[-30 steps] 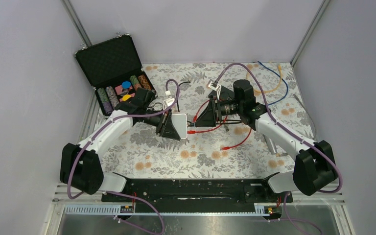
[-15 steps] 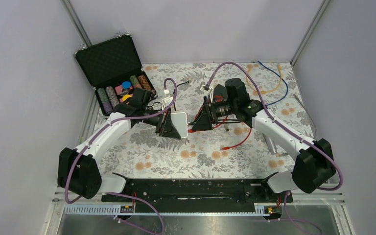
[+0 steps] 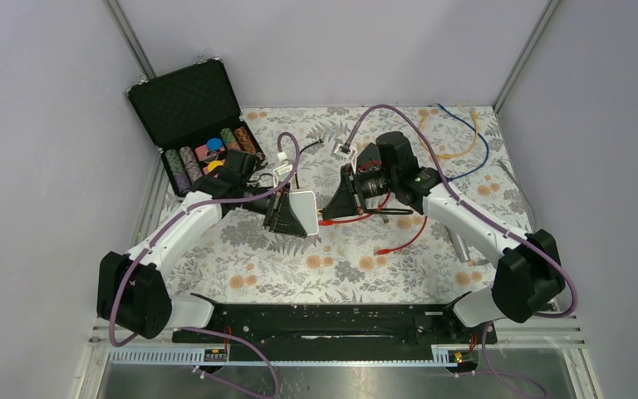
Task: Insert the plug into the switch port
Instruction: Insert the connector into the switch port.
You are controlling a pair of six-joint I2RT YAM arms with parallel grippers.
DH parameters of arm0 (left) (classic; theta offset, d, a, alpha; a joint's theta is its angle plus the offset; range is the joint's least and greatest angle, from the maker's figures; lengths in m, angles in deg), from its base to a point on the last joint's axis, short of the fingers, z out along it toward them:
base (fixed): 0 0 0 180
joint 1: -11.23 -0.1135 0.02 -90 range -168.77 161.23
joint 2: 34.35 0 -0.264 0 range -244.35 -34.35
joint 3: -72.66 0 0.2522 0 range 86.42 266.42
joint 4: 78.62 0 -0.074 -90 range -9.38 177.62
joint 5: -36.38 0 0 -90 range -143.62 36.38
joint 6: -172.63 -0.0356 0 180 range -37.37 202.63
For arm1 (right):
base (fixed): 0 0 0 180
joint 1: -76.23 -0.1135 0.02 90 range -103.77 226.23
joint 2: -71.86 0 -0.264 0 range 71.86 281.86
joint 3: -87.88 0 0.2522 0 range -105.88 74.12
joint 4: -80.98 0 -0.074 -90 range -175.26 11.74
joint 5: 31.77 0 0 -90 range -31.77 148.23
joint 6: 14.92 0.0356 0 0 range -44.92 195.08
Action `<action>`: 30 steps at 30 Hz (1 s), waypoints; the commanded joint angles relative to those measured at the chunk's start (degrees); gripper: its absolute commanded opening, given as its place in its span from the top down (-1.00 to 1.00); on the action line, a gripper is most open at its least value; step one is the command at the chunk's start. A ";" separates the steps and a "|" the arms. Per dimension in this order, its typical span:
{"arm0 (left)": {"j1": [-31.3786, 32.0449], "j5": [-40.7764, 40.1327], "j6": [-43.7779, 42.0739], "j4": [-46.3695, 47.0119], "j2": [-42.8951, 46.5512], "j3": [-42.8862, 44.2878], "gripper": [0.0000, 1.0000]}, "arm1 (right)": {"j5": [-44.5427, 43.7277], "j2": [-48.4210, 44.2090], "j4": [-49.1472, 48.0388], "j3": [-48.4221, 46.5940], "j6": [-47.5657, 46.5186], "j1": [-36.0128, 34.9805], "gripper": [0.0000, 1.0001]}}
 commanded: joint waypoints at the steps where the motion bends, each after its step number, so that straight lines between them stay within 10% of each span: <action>1: 2.76 3.56 -1.70 2.80 1.26 -0.10 1.00 | 3.24 0.96 -4.39 -0.95 0.95 -1.25 1.00; 11: 7.01 2.75 -8.57 -5.92 -3.15 7.29 1.00 | 1.40 7.51 6.61 -6.40 -5.21 -6.30 1.00; 17: 10.59 2.31 -13.53 -11.30 -6.14 8.90 1.00 | 0.02 8.65 1.45 -6.48 -2.18 -6.74 1.00; 30: 13.07 5.88 0.70 6.98 -4.55 4.45 1.00 | -3.34 12.15 -23.01 -0.66 11.22 -10.36 1.00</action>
